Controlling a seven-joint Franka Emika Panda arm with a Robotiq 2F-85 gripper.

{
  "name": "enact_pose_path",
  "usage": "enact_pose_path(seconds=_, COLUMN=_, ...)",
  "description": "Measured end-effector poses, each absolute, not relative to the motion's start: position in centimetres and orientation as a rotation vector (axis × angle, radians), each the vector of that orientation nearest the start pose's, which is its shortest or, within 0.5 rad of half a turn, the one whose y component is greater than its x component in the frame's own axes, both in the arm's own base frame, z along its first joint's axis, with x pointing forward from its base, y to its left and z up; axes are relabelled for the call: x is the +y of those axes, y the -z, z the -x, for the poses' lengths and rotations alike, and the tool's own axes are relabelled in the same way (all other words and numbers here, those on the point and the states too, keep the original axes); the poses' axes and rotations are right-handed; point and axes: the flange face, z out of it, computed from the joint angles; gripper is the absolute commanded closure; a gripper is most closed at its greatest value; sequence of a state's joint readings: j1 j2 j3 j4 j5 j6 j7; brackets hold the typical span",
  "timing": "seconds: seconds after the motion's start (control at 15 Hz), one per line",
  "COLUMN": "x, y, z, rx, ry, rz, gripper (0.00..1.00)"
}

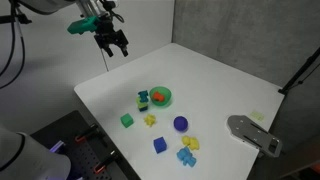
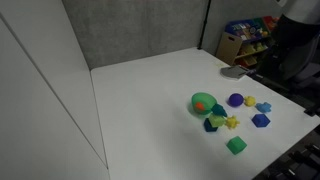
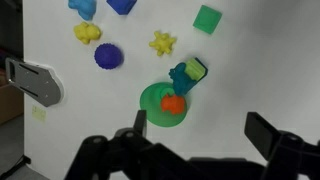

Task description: Remove the blue toy from on top of the yellow block and put it in the green bowl

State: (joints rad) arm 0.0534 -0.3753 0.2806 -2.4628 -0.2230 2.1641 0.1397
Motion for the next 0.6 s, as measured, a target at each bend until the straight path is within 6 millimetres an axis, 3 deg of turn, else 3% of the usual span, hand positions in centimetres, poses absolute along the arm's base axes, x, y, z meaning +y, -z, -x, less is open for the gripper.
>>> enact_pose_path(seconds=0.6, x=13.51, y=-43.41, z=-41.27, rx=-0.504, ry=0.203, rz=3.363, gripper=0.00)
